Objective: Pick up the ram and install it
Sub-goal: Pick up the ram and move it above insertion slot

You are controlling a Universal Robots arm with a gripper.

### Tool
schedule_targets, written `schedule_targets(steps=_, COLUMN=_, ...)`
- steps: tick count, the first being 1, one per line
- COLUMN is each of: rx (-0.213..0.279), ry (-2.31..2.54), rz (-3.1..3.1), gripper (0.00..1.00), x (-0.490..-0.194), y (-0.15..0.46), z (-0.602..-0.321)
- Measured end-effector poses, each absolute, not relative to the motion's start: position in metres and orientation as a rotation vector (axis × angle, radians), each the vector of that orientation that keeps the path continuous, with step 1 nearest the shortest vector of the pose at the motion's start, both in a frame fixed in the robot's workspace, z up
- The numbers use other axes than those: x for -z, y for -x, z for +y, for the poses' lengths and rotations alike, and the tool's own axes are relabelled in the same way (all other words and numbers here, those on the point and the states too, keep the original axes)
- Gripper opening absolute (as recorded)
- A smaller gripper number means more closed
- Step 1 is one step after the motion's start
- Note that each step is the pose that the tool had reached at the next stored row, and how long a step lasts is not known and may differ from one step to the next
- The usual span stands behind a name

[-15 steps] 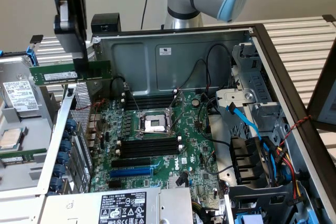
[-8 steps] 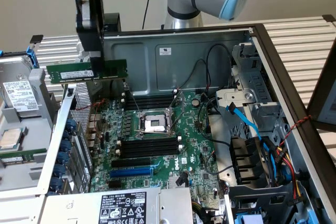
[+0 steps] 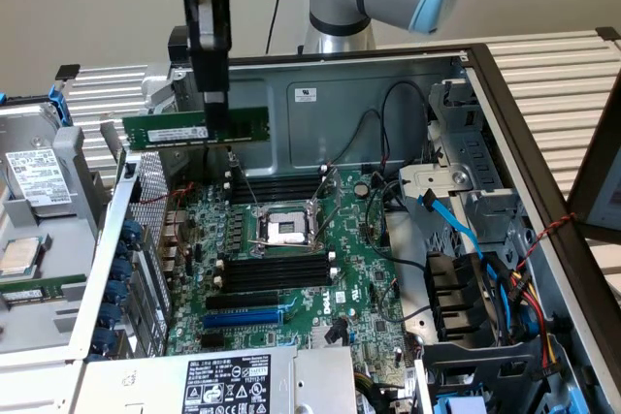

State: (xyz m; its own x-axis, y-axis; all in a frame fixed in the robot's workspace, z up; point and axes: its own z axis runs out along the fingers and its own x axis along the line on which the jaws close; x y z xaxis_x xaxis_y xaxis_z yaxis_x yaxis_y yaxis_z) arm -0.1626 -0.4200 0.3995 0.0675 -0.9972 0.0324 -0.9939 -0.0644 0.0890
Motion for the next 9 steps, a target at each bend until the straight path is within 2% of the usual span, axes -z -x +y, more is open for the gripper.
schedule_targets(steps=9, rx=0.062, ry=-2.227, rz=-2.085, gripper=0.13, x=-0.395, y=0.121, z=-0.418)
